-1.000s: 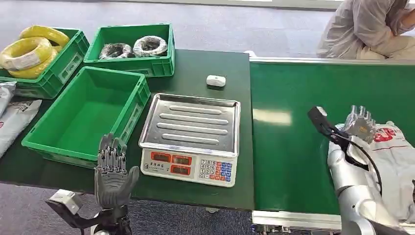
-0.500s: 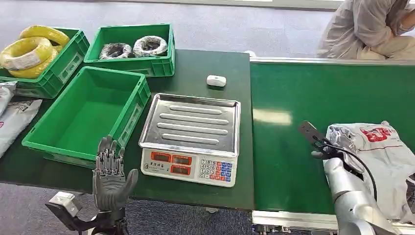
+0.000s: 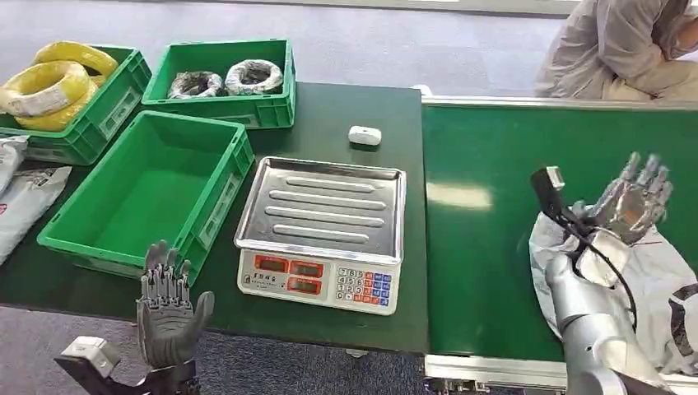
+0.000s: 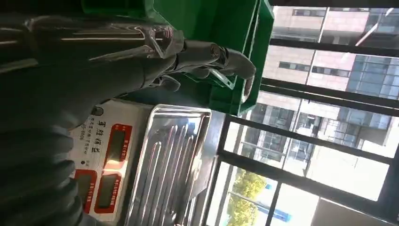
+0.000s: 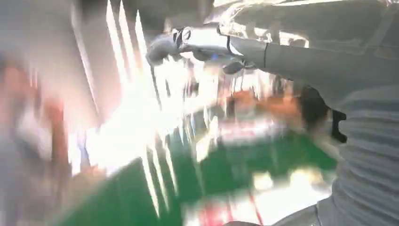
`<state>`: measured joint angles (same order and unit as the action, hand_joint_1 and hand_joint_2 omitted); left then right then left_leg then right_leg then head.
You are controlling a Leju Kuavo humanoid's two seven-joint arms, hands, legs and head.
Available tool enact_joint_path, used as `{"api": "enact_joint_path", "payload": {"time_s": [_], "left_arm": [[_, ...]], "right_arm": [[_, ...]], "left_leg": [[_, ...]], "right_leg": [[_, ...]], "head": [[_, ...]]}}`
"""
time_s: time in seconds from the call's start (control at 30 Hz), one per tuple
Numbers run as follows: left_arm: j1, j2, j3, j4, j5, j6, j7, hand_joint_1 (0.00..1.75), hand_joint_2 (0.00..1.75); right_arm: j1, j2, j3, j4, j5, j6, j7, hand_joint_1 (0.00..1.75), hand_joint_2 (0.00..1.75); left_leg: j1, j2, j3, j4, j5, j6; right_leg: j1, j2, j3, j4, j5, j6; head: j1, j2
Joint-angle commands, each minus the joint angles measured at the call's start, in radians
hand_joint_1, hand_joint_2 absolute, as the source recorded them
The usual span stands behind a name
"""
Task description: Moved the parcel from conveyor to table for the left to box.
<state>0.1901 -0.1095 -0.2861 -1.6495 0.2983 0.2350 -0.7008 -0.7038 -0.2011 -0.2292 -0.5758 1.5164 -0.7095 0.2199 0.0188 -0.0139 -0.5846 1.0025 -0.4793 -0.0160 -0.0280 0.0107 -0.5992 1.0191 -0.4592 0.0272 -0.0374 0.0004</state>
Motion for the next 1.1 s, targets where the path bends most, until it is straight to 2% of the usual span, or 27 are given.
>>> {"api": "enact_joint_path", "payload": {"time_s": [0.03, 0.07, 0.17, 0.2, 0.23, 0.27, 0.4, 0.53, 0.57, 0.6, 0.63, 0.7, 0.73, 0.83, 0.93, 1.1], "left_arm": [[-0.040, 0.029, -0.032, 0.050, 0.010, -0.007, 0.003, 0.00, 1.75], [-0.042, 0.029, -0.032, 0.053, 0.009, -0.009, 0.003, 0.00, 1.75], [-0.042, 0.030, -0.032, 0.054, 0.008, -0.011, 0.003, 0.00, 1.75], [-0.036, 0.034, -0.031, 0.053, 0.008, -0.013, 0.003, 0.00, 1.75], [-0.033, 0.033, -0.028, 0.052, 0.004, -0.016, 0.003, 0.00, 1.75], [-0.029, 0.027, -0.015, 0.054, -0.007, -0.030, 0.003, 0.00, 1.75], [-0.031, 0.022, -0.008, 0.058, -0.010, -0.037, 0.003, 0.00, 1.75], [-0.031, 0.020, -0.006, 0.059, -0.013, -0.039, 0.003, 0.00, 1.75], [-0.031, 0.020, -0.006, 0.059, -0.013, -0.039, 0.003, 0.00, 1.75], [-0.042, 0.023, -0.006, 0.075, -0.026, -0.059, 0.003, 0.00, 1.75], [-0.072, 0.013, 0.016, 0.116, -0.034, -0.090, 0.003, 0.00, 1.75], [-0.120, 0.002, 0.045, 0.180, -0.040, -0.126, 0.003, 0.00, 1.75], [-0.133, -0.002, 0.053, 0.194, -0.038, -0.129, 0.003, 0.00, 1.75], [-0.130, -0.011, 0.062, 0.190, -0.033, -0.106, 0.003, 0.00, 1.75], [-0.089, -0.002, 0.055, 0.139, -0.028, -0.082, 0.003, 0.00, 1.75], [-0.052, 0.010, 0.058, 0.090, -0.019, -0.064, 0.003, 0.00, 1.75]], "right_arm": [[0.003, -0.112, 0.328, -0.065, 0.054, 0.011, 0.184, 0.00, 1.75], [-0.017, -0.116, 0.376, -0.001, 0.054, 0.011, 0.203, 0.00, 1.75], [-0.024, -0.115, 0.386, 0.018, 0.054, 0.011, 0.210, 0.00, 1.75], [-0.053, -0.103, 0.416, 0.108, 0.010, 0.052, 0.197, 0.00, 1.75], [-0.080, -0.082, 0.383, 0.168, -0.009, 0.072, 0.152, 0.00, 1.75], [-0.111, -0.040, 0.285, 0.233, -0.119, 0.242, 0.046, 0.00, 1.75], [-0.110, -0.027, 0.281, 0.236, -0.115, 0.248, 0.046, 0.00, 1.75], [-0.110, -0.031, 0.278, 0.233, -0.114, 0.252, 0.044, 0.00, 1.75], [-0.110, -0.031, 0.278, 0.233, -0.114, 0.252, 0.044, 0.00, 1.75], [-0.121, -0.015, 0.194, 0.265, -0.228, 0.503, -0.100, 0.00, 1.75], [-0.082, -0.025, 0.187, 0.250, -0.246, 0.708, -0.193, 0.00, 1.75], [-0.002, -0.033, 0.109, 0.254, -0.353, 0.808, -0.347, 0.00, 1.75], [0.019, -0.035, 0.108, 0.257, -0.357, 0.804, -0.360, 0.00, 1.75], [0.040, -0.014, 0.098, 0.258, -0.372, 0.789, -0.376, 0.00, 1.75], [0.018, -0.001, 0.101, 0.260, -0.375, 0.783, -0.374, 0.00, 1.75], [-0.028, 0.003, 0.101, 0.269, -0.384, 0.792, -0.372, 0.00, 1.75]], "left_leg": [[-0.001, 0.001, 0.002, -0.002, 0.001, 0.001], [-0.001, 0.002, 0.002, -0.001, 0.000, 0.001], [-0.001, 0.004, 0.003, -0.002, 0.000, 0.001], [-0.001, 0.004, 0.004, -0.003, 0.000, 0.001], [0.000, 0.003, 0.003, -0.002, 0.000, 0.001], [0.000, 0.005, 0.005, -0.003, 0.000, 0.001], [0.000, 0.007, 0.008, -0.007, 0.000, 0.002], [0.000, 0.003, 0.001, -0.002, -0.001, 0.001], [0.000, 0.004, 0.004, -0.003, -0.001, 0.002], [-0.001, 0.004, 0.005, -0.004, -0.001, 0.002], [-0.001, 0.004, 0.006, -0.006, 0.000, 0.002], [0.000, 0.000, 0.004, -0.004, 0.000, 0.001], [0.001, -0.004, 0.005, -0.006, 0.002, 0.001], [0.001, -0.004, 0.007, -0.007, 0.002, 0.002], [0.000, 0.001, 0.003, -0.002, -0.001, 0.001], [0.000, 0.004, 0.003, -0.002, -0.001, 0.001]], "right_leg": [[0.000, -0.001, 0.002, -0.002, 0.001, -0.002], [0.000, 0.000, 0.002, -0.001, 0.000, -0.002], [0.000, 0.002, 0.002, -0.001, 0.001, -0.002], [0.000, 0.001, 0.003, -0.002, 0.001, -0.003], [0.000, 0.002, 0.002, -0.001, 0.001, -0.002], [0.000, 0.002, 0.003, -0.002, 0.001, -0.003], [0.001, 0.004, 0.006, -0.006, 0.002, -0.004], [0.000, 0.002, 0.002, -0.001, 0.000, -0.002], [0.000, 0.002, 0.003, -0.002, 0.001, -0.003], [0.000, 0.001, 0.004, -0.003, 0.001, -0.003], [0.000, 0.002, 0.005, -0.004, 0.001, -0.004], [0.000, -0.002, 0.005, -0.002, 0.000, -0.002], [0.002, -0.007, 0.008, -0.006, 0.000, -0.003], [0.002, -0.007, 0.009, -0.008, 0.001, -0.003], [0.000, 0.001, 0.002, -0.001, 0.000, -0.002], [0.000, 0.002, 0.002, -0.001, 0.000, -0.002]], "head": [[0.000, 0.000], [0.001, 0.000], [0.001, 0.000], [0.000, 0.000], [0.000, 0.000], [0.000, 0.000], [0.000, 0.000], [0.000, 0.000], [0.000, 0.000], [0.000, 0.000], [0.001, 0.000], [0.000, 0.000], [0.000, 0.000], [0.001, 0.000], [0.001, 0.000], [0.000, 0.000]]}}
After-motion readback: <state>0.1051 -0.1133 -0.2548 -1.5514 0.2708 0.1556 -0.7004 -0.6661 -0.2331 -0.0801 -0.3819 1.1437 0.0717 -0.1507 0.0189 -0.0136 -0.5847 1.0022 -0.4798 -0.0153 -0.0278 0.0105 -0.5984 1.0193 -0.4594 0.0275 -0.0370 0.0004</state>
